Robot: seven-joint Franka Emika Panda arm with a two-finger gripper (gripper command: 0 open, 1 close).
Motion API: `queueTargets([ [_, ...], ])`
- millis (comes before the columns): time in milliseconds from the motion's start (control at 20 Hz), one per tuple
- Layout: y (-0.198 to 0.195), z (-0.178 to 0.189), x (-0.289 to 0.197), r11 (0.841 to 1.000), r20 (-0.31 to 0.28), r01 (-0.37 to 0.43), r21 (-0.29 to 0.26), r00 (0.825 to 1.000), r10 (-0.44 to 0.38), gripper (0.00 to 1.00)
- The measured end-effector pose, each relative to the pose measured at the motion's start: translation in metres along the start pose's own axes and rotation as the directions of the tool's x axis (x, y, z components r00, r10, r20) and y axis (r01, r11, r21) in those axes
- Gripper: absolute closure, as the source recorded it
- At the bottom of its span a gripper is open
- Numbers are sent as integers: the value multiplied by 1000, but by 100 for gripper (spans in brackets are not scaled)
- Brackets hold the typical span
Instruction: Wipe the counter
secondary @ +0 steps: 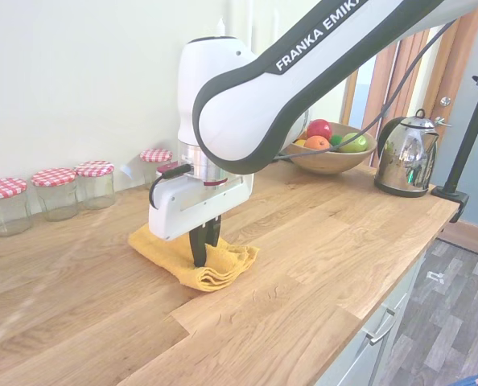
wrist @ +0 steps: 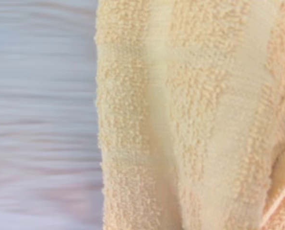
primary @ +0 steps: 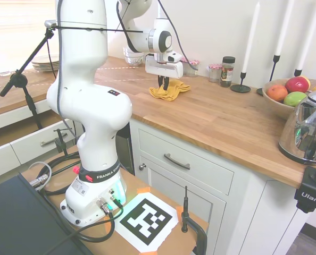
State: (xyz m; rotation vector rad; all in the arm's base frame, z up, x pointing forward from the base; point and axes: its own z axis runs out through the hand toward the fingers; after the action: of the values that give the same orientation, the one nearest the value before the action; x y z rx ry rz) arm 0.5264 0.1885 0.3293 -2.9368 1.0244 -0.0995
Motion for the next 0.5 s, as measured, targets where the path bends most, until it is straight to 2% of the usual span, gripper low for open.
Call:
queueTargets([
  [500,-53,0,-35,1000,-4,5,23,1000,-5,100],
])
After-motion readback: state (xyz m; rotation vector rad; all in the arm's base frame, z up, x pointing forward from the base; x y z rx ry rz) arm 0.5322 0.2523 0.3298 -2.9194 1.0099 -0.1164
